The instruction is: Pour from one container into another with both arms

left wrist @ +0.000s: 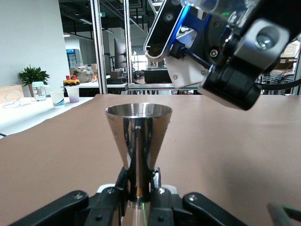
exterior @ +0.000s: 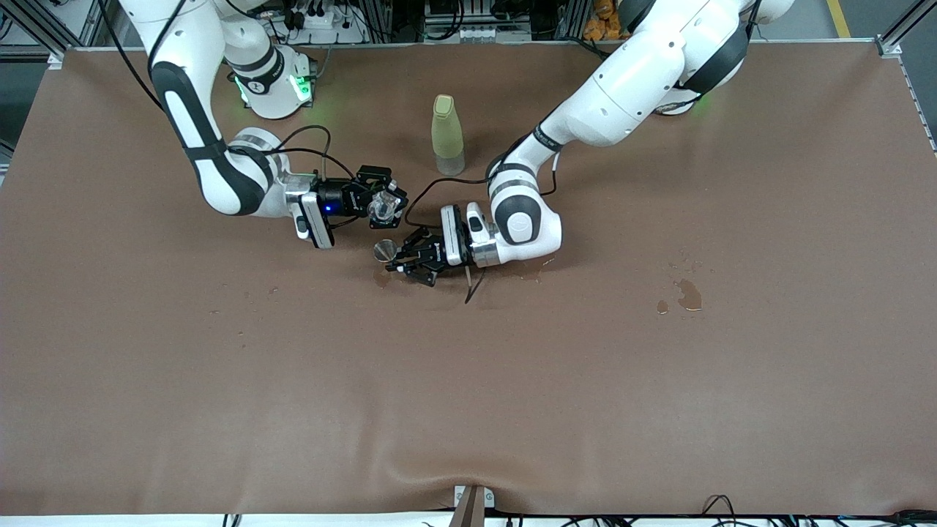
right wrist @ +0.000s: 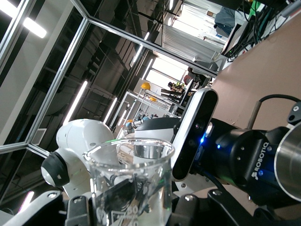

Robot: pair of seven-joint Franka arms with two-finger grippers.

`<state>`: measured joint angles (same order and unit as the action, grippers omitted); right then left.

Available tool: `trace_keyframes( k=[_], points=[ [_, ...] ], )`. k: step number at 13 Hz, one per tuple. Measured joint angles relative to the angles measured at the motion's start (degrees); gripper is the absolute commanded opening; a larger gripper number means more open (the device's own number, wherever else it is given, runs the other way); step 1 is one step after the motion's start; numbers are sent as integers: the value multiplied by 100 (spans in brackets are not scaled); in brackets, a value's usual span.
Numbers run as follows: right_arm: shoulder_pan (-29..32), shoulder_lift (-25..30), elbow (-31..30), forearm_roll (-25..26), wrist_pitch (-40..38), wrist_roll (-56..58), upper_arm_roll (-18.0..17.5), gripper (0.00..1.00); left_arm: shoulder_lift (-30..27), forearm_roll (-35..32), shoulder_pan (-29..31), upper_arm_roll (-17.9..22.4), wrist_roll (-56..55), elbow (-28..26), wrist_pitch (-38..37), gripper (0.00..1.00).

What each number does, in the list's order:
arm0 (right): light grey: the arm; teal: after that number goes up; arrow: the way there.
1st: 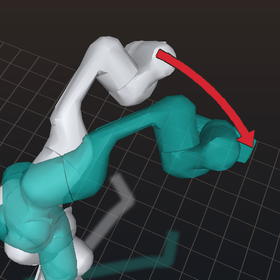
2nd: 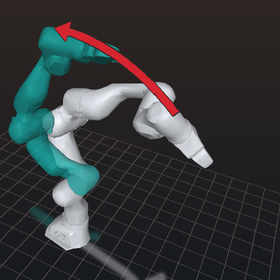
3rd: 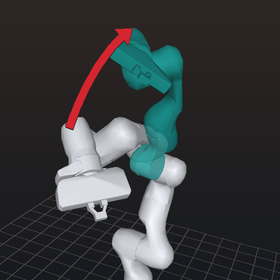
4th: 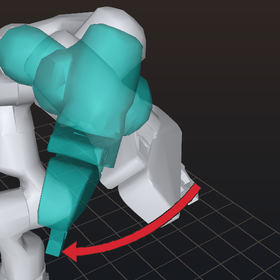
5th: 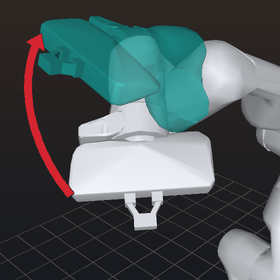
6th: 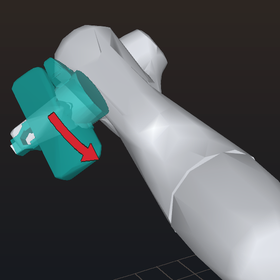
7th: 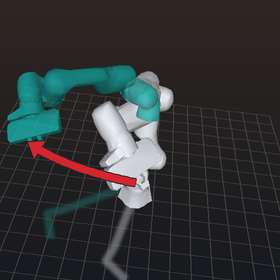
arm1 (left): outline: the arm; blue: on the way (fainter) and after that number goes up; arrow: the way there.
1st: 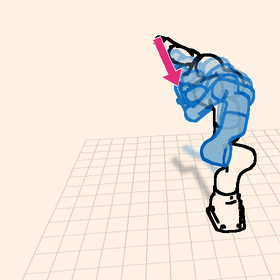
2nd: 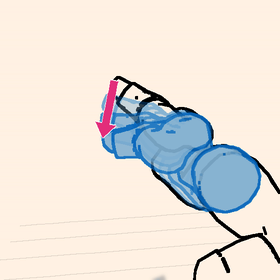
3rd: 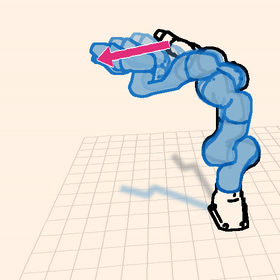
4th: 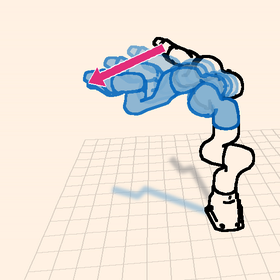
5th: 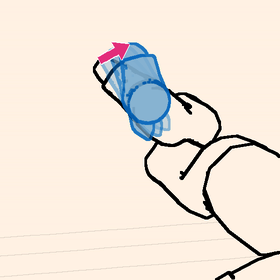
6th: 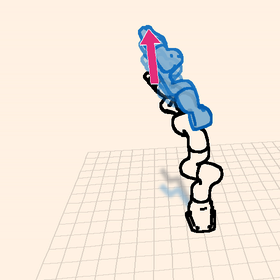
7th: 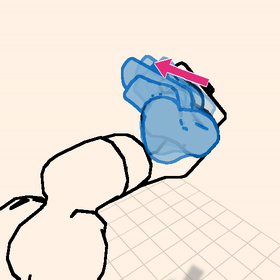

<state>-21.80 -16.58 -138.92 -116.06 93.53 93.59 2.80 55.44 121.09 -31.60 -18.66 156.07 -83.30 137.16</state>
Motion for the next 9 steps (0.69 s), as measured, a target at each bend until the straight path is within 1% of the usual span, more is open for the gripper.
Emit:
trace_keyframes(
  k=[4,9],
  points=[
    [7,0,0,-9,-11,-419,0,0,13,66,0,0,0,-12,-103,0],
    [29,3,0,-143,-90,-1038,1,0,34,79,0,1,0,-14,-133,0]
  ],
)
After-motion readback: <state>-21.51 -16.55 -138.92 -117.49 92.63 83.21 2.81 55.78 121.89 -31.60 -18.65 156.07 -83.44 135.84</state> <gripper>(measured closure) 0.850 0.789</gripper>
